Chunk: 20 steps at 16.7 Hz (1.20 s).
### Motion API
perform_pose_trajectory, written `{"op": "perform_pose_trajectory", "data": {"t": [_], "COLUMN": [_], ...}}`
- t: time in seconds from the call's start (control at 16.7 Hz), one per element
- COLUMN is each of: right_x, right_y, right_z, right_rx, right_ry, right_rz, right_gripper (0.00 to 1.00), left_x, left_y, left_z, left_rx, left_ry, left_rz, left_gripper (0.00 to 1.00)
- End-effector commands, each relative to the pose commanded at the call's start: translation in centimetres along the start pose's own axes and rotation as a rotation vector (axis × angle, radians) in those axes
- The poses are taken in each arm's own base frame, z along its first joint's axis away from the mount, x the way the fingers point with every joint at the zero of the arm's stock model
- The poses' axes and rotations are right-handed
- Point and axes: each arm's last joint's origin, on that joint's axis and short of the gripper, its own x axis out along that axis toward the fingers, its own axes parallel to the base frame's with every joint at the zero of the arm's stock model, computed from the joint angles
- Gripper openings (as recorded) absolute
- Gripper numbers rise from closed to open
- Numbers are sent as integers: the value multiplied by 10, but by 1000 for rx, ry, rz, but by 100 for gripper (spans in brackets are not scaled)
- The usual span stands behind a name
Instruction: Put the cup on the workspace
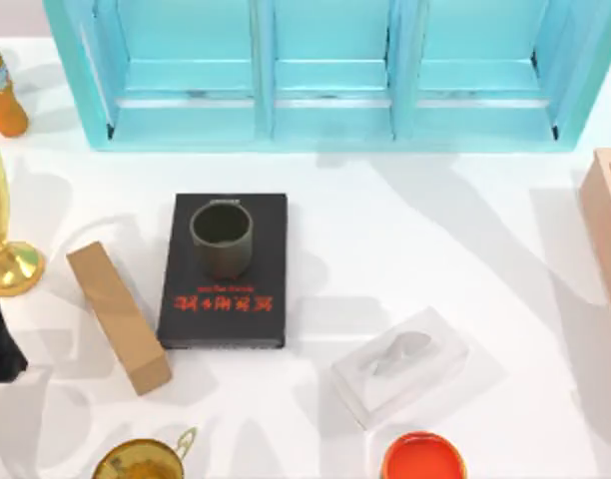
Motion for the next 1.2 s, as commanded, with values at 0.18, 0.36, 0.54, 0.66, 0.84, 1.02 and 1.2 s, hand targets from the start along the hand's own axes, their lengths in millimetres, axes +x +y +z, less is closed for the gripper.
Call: {"op": "perform_pose_trajectory", "data": {"t": [0.18,0.36,0.54,0.66,0.84,1.02,1.2], "right_x": [54,106,151,175,197,200,200], "right_y": [40,68,82,85,86,86,86], "right_z": [-20,-54,-95,-121,-147,-151,-151], "right_rx": [-2,-12,-29,-41,-53,-55,-55], "right_ry": [152,299,434,512,587,598,598], "right_rz": [-46,-116,-203,-261,-322,-332,-332], "right_gripper": [100,100,100,100,100,100,100], "left_x": [0,0,0,0,0,0,0], "left_y": [0,0,0,0,0,0,0], "left_z": [0,0,0,0,0,0,0], "left_rx": [0,0,0,0,0,0,0], "left_ry": [0,0,0,0,0,0,0], "left_rz": [0,0,0,0,0,0,0], "left_gripper": [100,100,100,100,100,100,100]}}
